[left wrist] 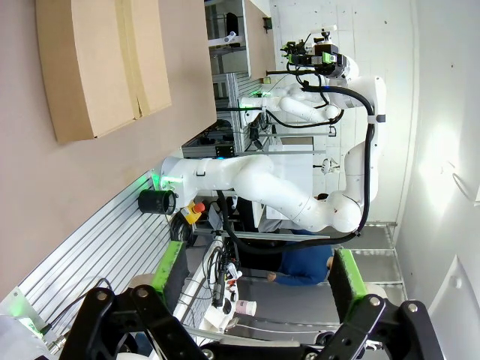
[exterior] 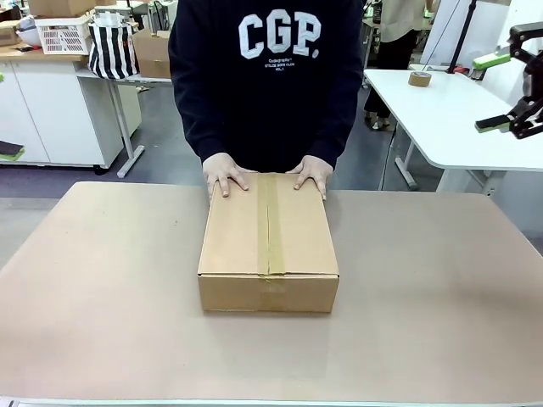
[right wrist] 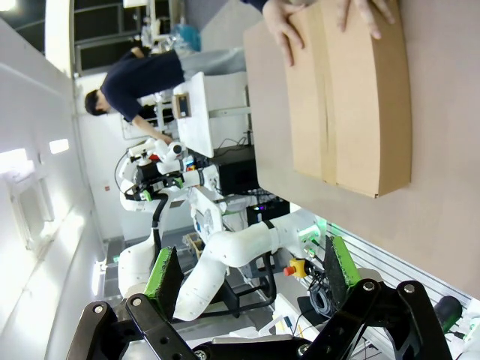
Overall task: Pack the gift set into the box.
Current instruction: Press and hold the closed box until the human finishes sealing it.
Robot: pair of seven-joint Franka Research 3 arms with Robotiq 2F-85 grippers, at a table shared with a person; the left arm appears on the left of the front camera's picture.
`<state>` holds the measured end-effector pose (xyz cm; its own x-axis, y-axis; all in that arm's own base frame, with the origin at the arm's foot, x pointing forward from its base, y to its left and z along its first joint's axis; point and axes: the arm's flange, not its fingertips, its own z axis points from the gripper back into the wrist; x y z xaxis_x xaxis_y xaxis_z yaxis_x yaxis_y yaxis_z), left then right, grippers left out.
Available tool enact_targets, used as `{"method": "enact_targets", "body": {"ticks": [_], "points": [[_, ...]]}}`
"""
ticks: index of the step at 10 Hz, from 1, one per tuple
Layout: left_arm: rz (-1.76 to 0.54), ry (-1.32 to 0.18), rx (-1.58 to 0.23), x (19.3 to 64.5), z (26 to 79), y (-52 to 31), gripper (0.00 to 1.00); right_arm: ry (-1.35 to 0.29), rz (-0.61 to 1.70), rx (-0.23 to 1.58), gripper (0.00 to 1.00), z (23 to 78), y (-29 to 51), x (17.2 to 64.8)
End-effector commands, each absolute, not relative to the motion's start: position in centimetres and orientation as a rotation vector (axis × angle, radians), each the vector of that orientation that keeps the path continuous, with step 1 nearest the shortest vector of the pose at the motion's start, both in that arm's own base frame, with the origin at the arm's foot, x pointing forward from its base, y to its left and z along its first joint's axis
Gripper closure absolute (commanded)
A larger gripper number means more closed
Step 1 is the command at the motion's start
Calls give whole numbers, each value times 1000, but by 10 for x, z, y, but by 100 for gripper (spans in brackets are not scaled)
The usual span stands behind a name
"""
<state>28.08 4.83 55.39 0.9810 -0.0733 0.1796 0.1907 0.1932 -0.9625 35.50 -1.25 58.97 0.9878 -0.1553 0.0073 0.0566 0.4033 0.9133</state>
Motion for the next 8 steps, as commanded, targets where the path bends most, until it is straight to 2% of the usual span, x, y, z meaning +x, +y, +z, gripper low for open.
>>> {"method": "enact_targets", "body": {"ticks": [1, 8], "points": [[-196, -112, -1388, 280, 554, 45, 0, -97, -139, 1172, 0, 593, -10, 356], [-196, -112, -1388, 280, 554, 45, 0, -96, -134, 1148, 0, 590, -13, 355]]}}
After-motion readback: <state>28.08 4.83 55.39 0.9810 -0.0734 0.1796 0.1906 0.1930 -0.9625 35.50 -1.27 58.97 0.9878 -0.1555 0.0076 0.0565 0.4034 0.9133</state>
